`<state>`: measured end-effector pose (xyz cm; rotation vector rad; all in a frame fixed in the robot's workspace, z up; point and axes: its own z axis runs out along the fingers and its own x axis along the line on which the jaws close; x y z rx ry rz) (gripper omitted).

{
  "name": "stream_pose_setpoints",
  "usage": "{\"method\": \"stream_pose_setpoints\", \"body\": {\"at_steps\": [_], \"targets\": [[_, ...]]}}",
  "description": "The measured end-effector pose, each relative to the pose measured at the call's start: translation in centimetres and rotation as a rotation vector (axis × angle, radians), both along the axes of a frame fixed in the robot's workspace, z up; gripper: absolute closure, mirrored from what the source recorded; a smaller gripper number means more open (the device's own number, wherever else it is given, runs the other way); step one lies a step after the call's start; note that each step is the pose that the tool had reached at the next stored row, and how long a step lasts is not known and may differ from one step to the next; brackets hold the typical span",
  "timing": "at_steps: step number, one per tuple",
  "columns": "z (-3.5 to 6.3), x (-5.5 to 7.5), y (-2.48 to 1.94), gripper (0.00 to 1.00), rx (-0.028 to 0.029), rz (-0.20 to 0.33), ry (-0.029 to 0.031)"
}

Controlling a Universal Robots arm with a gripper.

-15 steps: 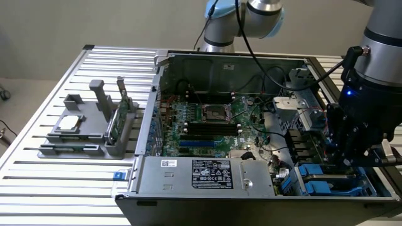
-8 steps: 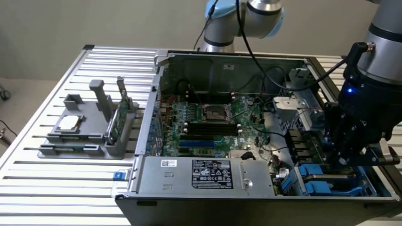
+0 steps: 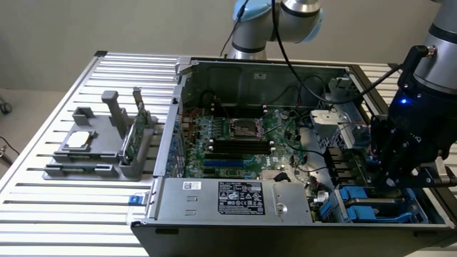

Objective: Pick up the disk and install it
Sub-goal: 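Insert the first disk wire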

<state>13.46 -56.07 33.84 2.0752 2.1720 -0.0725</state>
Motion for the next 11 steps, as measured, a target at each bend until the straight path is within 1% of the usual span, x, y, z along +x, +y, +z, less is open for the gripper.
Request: {"method": "stream_pose_setpoints", "body": {"at_steps": [1,3,6,11], "targets": [[0.01,0.1,0.0,0.83,-0.0001,0.0,0.0076],[0.01,0.4,0.0,0.83,-0.0001,0.0,0.0165],[0.01,0.9,0.0,0.83,-0.0001,0.0,0.0239],[0.01,1.1,0.0,0.83,0.0,-0.008,0.0323]]}}
